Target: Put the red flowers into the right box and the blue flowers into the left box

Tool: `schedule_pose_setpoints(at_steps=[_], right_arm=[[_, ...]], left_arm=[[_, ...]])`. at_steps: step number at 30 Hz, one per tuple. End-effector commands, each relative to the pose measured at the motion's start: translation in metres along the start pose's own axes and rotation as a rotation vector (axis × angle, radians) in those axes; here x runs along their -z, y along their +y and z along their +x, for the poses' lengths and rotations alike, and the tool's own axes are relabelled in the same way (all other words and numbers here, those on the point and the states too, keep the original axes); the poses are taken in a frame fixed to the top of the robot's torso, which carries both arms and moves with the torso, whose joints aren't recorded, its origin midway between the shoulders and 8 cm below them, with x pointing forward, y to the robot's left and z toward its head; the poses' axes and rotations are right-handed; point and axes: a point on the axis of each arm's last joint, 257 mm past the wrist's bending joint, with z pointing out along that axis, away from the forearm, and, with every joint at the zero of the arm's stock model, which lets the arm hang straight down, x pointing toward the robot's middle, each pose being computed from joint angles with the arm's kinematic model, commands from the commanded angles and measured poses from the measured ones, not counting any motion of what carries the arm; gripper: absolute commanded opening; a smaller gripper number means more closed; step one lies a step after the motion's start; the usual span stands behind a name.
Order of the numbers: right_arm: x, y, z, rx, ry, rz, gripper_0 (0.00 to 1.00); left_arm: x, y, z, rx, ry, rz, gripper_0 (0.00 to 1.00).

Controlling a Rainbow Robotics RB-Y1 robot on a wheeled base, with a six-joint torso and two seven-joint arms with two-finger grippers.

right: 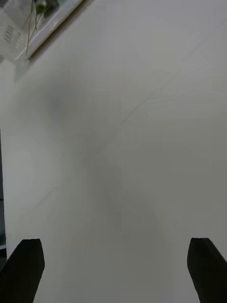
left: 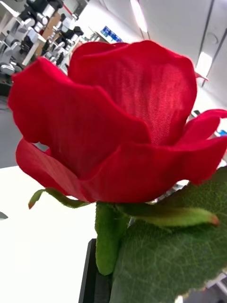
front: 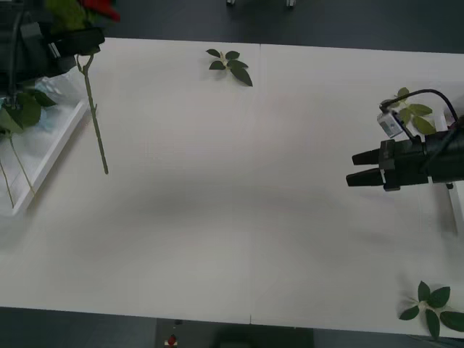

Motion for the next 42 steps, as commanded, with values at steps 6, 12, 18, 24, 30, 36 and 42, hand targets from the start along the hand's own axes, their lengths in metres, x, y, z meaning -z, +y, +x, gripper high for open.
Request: schedule_pose_setpoints(at_steps=[6, 12, 18, 24, 30, 36, 42], right_arm=[[0.035, 0.056, -0.091, -0.048, -0.276, -0.23, 0.88], [0.067, 0.088, -0.129, -0.018, -0.367, -0.339, 0.88], [0.062, 0.107, -0.131, 0.057, -0.229, -0.279, 0.89], [0.031, 0.129, -0.128, 0.06, -0.188, -0.247, 0.88], [-0.025, 0.143, -0.129, 0.003, -0.239, -0.177, 0.96], [-0.071, 0.145, -0.145, -0.04, -0.298, -0.116, 1.0], [-0.116, 0.146, -0.157, -0.058, -0.306, -0.077, 1.0]], left_arm=[[-0.026, 0.003, -0.003, -0.11, -0.039, -0.008, 0.0], [-0.049, 0.015, 0.017, -0.16, -0.033, -0.041, 0.0], [-0.072, 0.014, 0.029, -0.167, -0.019, -0.05, 0.0], [-0.094, 0.01, 0.029, -0.154, -0.058, -0.048, 0.0], [-0.12, 0.004, 0.031, -0.16, -0.077, -0.058, 0.0], [-0.141, 0.004, 0.041, -0.157, -0.075, -0.085, 0.0], [-0.158, -0.005, 0.052, -0.13, -0.08, -0.062, 0.0]])
